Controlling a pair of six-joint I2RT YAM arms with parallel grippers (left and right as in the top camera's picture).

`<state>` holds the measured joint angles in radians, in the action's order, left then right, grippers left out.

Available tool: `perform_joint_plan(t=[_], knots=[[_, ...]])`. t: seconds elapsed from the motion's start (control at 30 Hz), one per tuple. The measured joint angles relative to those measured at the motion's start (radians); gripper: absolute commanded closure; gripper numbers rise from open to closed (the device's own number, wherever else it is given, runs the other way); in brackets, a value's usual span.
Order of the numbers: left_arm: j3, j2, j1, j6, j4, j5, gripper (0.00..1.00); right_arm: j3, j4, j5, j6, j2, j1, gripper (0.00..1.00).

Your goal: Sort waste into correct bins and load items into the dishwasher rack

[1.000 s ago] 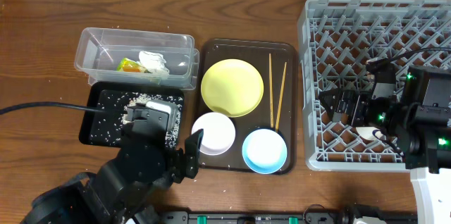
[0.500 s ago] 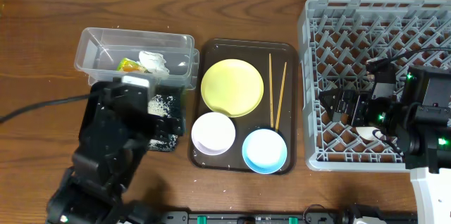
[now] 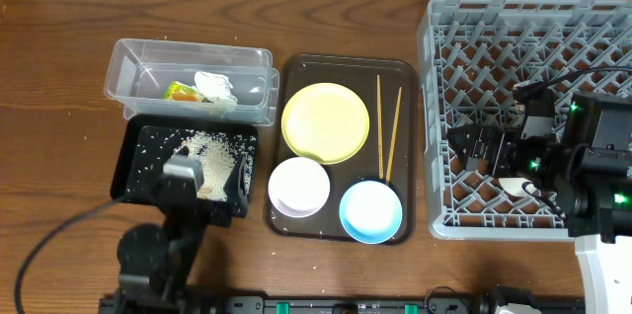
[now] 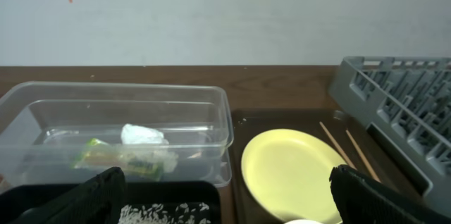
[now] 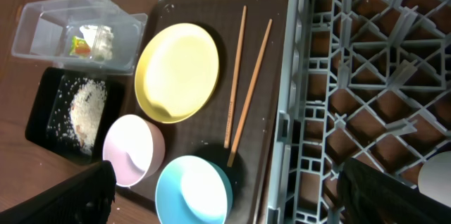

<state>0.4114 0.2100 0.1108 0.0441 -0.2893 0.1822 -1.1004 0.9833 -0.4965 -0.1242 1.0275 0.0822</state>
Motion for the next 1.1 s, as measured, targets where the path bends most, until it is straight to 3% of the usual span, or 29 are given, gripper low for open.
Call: perform_joint_plan(t=[0.23, 0.77, 1.1], knots=[[-0.096, -0.194, -0.041, -0.001, 0.002, 0.003, 0.05, 0.0, 0.0, 0.0, 0.0, 0.0, 0.0, 0.01], [-0.311, -0.198, -0.044, -0.024, 0.055, 0.002, 0.05, 0.0, -0.002, 0.0, 0.0, 0.0, 0.0, 0.01], [-0.319, -0.196, -0.044, -0.026, 0.084, 0.003, 0.05, 0.0, 0.0, 0.0, 0.0, 0.0, 0.0, 0.01]])
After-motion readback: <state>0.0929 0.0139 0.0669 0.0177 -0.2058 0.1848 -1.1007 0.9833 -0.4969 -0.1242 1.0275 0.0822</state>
